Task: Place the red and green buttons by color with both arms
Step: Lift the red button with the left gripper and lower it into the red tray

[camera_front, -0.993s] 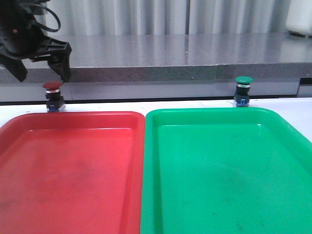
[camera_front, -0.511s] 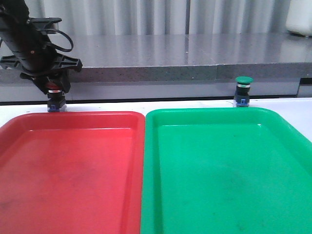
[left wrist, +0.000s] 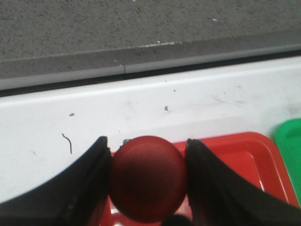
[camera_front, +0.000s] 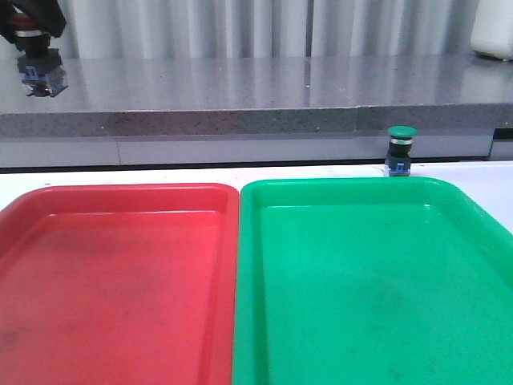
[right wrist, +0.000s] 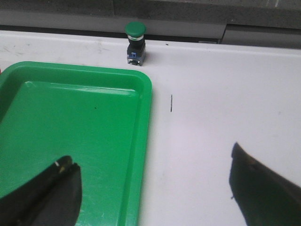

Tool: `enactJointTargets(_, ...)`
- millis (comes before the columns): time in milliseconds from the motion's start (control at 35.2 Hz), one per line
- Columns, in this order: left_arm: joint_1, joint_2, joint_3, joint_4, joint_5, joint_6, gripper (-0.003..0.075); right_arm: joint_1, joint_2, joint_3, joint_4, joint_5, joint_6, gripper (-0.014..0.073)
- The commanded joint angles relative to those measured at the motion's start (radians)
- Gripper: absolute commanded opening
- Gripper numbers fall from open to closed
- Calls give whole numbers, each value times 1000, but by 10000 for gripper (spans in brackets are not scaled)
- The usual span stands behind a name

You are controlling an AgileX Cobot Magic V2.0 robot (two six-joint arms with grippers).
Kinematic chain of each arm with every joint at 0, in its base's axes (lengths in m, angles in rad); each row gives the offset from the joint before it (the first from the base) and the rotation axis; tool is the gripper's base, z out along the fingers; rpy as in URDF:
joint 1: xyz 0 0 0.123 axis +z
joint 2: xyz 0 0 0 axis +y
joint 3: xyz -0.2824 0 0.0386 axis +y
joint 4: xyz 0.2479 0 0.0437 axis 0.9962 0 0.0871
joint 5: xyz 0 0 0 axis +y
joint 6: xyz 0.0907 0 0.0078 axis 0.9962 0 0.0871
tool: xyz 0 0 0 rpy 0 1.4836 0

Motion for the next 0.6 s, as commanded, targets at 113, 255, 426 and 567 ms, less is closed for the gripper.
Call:
enactJointTargets(113, -116, -251, 235, -60, -105, -2, 218, -4, 7, -28, -7, -66, -10, 650)
enactJointTargets(255, -207, -240, 377, -65, -167, -2, 218, -4, 7, -28, -7, -66, -10, 650)
enactJointTargets(426, -250, -119, 400, -65, -225, -2, 218, -4, 7, -28, -7, -66, -10, 650)
enactJointTargets(567, -250, -31, 400, -65, -255, -2, 218, -4, 7, -28, -7, -66, -10, 650)
